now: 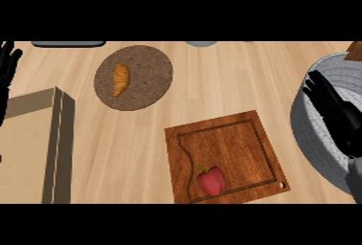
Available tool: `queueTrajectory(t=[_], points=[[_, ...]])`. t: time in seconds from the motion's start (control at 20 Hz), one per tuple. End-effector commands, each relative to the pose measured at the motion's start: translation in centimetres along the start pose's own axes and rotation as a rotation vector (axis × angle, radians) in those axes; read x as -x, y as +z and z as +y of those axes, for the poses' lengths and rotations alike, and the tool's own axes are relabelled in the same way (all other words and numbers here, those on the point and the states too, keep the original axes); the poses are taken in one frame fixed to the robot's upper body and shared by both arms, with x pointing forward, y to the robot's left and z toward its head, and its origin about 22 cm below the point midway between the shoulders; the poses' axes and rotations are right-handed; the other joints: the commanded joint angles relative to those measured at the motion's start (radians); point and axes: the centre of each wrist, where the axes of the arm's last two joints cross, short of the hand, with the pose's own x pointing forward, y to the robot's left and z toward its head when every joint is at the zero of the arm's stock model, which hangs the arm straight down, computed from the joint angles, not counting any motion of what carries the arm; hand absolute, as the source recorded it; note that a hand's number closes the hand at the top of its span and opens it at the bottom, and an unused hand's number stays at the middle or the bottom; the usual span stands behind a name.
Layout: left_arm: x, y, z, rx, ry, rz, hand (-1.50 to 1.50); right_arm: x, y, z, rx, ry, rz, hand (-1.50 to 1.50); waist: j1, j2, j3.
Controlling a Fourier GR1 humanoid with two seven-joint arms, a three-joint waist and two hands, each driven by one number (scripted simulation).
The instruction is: Pick the bell pepper from the cutting board and place it in the basket
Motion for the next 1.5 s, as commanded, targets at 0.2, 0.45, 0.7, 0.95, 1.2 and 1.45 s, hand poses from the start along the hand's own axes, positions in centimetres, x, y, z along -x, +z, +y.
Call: queueTrajectory(t=[0.2,0.45,0.7,0.95,1.2,1.45], points=[[2.1,1.8,-4.8,0.270,-0.019,0.011,0.00,-5.3,-1.7,7.5,-0.423,0.125,-0.327,1.50,0.011,0.009,-0.001],[4.6,3.9,-6.9,0.386,0.025,0.077,0.00,-4.8,2.6,17.7,-0.818,0.109,-0.623,-1.50,0.027,0.008,0.000],[5.8,4.7,-7.2,0.361,0.014,0.085,0.00,-2.5,7.1,22.9,-0.575,0.352,-0.668,-1.50,-0.017,-0.005,-0.002],[6.3,5.2,-5.6,0.335,-0.010,0.125,0.00,-5.0,7.9,21.5,-0.329,0.653,-0.690,-1.50,-0.045,-0.022,-0.005],[7.4,6.4,-5.9,0.331,-0.023,0.134,0.00,-8.6,8.6,19.1,-0.205,0.992,-0.634,-1.50,-0.058,-0.026,-0.008],[6.8,5.2,-5.4,0.322,-0.006,0.111,0.00,-9.9,10.8,18.8,-0.390,1.277,-0.401,-1.50,-0.052,-0.017,-0.009]])
